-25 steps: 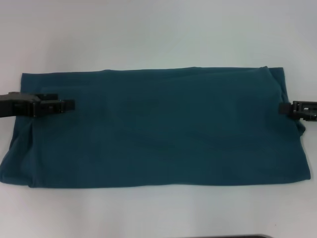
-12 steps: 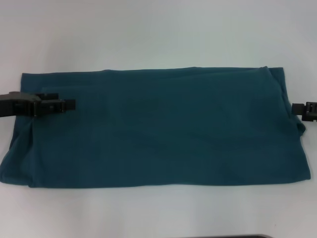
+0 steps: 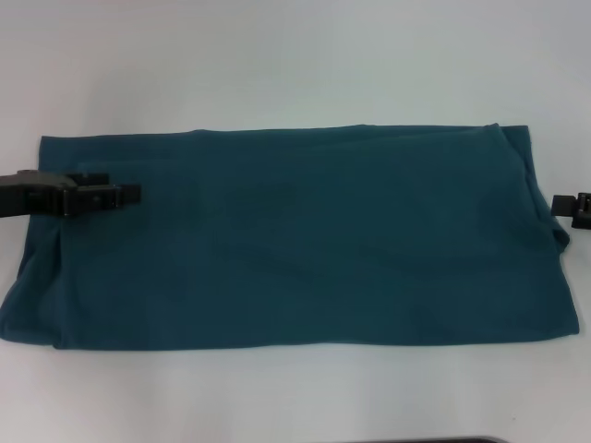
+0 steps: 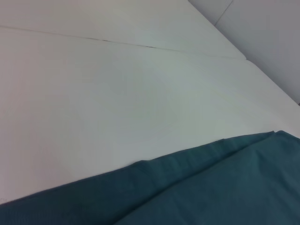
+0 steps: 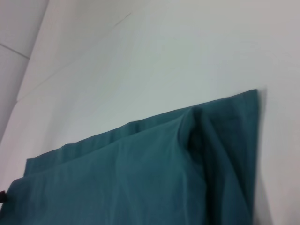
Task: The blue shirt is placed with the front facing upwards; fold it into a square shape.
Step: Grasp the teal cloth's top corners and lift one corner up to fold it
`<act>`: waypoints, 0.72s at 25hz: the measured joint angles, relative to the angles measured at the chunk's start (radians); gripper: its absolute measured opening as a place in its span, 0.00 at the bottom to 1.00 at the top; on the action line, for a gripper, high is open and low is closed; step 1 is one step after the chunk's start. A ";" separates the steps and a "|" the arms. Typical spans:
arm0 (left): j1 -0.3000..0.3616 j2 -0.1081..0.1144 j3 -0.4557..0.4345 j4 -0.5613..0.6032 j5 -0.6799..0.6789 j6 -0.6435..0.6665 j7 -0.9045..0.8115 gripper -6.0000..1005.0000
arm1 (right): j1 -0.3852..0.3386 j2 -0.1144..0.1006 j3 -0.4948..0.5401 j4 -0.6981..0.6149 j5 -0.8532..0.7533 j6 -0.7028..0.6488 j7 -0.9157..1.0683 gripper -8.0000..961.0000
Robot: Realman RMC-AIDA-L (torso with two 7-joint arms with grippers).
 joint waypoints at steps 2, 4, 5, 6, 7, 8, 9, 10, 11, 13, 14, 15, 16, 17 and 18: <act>0.000 0.000 0.000 0.000 0.000 0.000 -0.002 0.72 | -0.001 0.000 -0.003 -0.005 0.000 -0.010 0.000 0.82; 0.000 0.000 0.000 0.000 0.000 0.000 -0.003 0.72 | 0.001 0.004 -0.007 -0.011 -0.003 -0.018 0.000 0.82; 0.000 0.000 0.000 0.000 0.000 0.000 -0.003 0.72 | 0.002 0.006 -0.007 -0.012 -0.005 -0.021 0.000 0.82; -0.001 0.000 0.000 0.000 0.000 0.000 -0.003 0.72 | 0.002 0.009 -0.007 -0.013 -0.008 -0.024 0.000 0.83; -0.001 0.000 0.000 0.000 0.000 0.000 -0.003 0.72 | 0.003 0.012 -0.007 -0.013 -0.010 -0.025 0.000 0.83; -0.001 0.000 0.000 0.000 0.000 0.000 -0.003 0.72 | 0.004 0.014 -0.007 -0.014 -0.011 -0.026 -0.001 0.83; -0.001 0.000 0.000 0.000 0.000 0.000 -0.002 0.72 | 0.005 0.016 -0.007 -0.014 -0.011 -0.027 -0.001 0.83; -0.001 0.000 0.000 0.000 0.000 0.000 -0.002 0.72 | 0.005 0.018 -0.008 -0.015 -0.011 -0.027 -0.002 0.83; -0.001 0.000 0.000 0.000 0.000 0.000 -0.001 0.72 | 0.006 0.020 -0.009 -0.016 -0.012 -0.027 -0.002 0.83; -0.001 0.000 0.000 0.000 0.000 0.000 -0.001 0.72 | 0.008 0.021 -0.011 -0.021 -0.012 -0.022 -0.004 0.83; -0.001 0.000 0.000 0.000 0.000 0.000 0.000 0.72 | 0.010 0.022 -0.013 -0.023 -0.013 -0.018 -0.005 0.83; -0.001 0.000 0.000 0.000 0.000 0.000 0.000 0.72 | 0.011 0.023 -0.015 -0.024 -0.013 -0.014 -0.006 0.83; -0.002 0.001 0.000 0.000 0.000 0.000 0.001 0.72 | 0.012 0.025 -0.018 -0.025 -0.013 -0.011 -0.006 0.83; -0.002 0.001 0.000 0.000 0.000 0.000 0.001 0.72 | 0.013 0.026 -0.020 -0.025 -0.013 -0.007 -0.006 0.82; -0.003 0.002 0.000 0.000 0.000 0.000 0.001 0.72 | 0.015 0.029 -0.022 -0.025 -0.013 -0.002 -0.007 0.82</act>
